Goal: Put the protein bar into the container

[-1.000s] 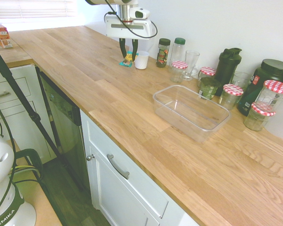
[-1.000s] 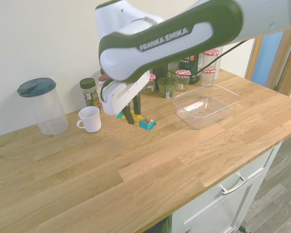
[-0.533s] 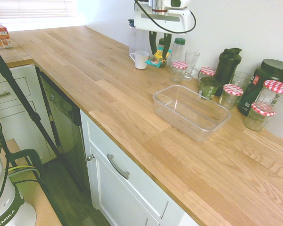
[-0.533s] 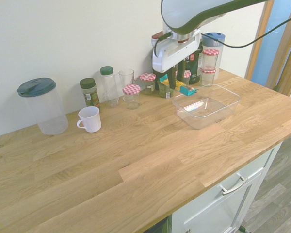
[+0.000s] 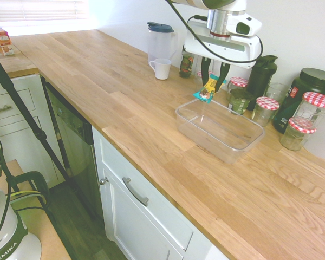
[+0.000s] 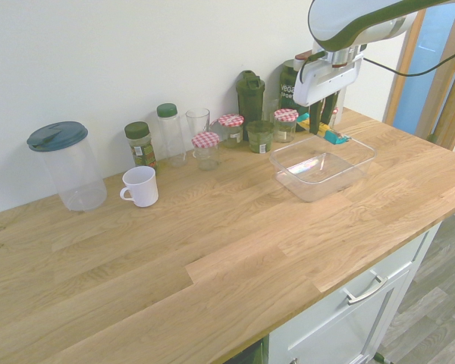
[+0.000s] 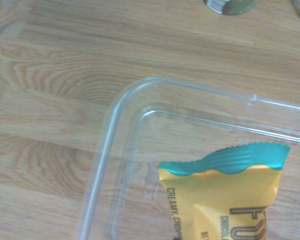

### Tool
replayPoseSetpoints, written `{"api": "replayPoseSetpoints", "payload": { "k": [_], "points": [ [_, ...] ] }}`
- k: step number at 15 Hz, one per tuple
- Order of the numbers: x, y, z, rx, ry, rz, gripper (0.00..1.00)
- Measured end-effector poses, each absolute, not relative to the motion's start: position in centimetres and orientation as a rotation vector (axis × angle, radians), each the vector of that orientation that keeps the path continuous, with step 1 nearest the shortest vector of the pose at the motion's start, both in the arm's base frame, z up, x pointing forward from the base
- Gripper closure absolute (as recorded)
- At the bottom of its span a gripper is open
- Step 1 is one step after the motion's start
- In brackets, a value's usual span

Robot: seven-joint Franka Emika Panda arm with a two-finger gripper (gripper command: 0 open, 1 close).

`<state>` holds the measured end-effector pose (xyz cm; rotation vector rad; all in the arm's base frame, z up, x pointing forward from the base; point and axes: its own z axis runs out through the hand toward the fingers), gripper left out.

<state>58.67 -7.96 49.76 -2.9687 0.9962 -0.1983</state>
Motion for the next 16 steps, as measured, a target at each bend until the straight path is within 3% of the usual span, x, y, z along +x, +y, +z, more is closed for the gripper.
{"api": "replayPoseSetpoints", "payload": {
  "k": [15, 16],
  "points": [
    [60.3, -10.4, 41.1, -2.977, 1.015, -0.142, 1.0],
    [60.4, -10.4, 40.6, -2.979, 1.016, -0.133, 0.0]
  ]
}}
